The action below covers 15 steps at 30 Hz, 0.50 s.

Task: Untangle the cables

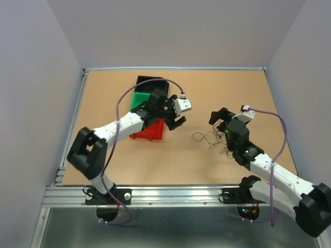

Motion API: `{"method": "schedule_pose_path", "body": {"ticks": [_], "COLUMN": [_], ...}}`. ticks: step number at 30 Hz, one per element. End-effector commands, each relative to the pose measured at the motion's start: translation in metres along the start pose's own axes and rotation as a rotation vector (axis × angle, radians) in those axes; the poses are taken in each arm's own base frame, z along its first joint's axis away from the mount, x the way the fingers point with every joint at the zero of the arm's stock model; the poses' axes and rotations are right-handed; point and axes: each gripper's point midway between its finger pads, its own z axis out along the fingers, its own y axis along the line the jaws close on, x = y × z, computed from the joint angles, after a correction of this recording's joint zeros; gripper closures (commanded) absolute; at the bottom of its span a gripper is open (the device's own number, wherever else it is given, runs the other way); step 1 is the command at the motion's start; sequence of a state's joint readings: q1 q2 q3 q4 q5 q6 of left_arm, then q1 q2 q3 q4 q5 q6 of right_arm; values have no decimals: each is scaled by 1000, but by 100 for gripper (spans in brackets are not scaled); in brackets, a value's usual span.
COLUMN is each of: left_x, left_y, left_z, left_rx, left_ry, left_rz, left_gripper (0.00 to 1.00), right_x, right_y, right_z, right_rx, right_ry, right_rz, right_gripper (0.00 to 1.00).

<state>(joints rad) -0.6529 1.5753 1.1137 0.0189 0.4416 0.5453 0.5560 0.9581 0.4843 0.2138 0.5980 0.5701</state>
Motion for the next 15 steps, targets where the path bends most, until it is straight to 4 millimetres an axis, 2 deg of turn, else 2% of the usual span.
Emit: {"method": "schedule_pose_path", "body": {"ticks": [1, 2, 3, 4, 5, 6, 7, 9, 10, 11, 15], "left_x": [-19, -20, -31, -22, -26, -41, -30, -34, -43, -36, -37], "left_y": [-12, -16, -18, -24, -28, -37, -44, -59, -63, -69, -98], "left_z": [42, 51, 59, 74, 81, 90, 101, 113, 117, 126, 147], "left_rx": [68, 83, 90, 110, 116, 130, 154, 188, 198, 215, 297], "left_ry": [-18, -10, -14, 13, 14, -9, 26, 29, 19, 39, 57], "left_rz": [4, 18, 30, 30, 38, 60, 52, 63, 70, 69, 77], "left_gripper": [11, 9, 7, 4, 3, 3, 2, 2, 2, 2, 3], "right_x": [-47, -51, -63, -66, -71, -74, -80, -84, -85, -87, -88], "right_y": [-38, -44, -50, -52, -52, -53, -53, -53, -53, -52, -52], "right_z": [-23, -27, -35, -38, -41, -43, -47, -50, -51, -52, -53], "right_rx": [145, 161, 174, 176, 172, 169, 162, 155, 154, 150, 147], "right_ry": [-222, -244, -288, -301, -317, -326, -343, -352, -355, -359, -363], "right_rz": [162, 173, 204, 212, 226, 230, 244, 248, 250, 253, 257], "right_gripper": [0, 0, 0, 0, 0, 0, 0, 0, 0, 0, 0]}}
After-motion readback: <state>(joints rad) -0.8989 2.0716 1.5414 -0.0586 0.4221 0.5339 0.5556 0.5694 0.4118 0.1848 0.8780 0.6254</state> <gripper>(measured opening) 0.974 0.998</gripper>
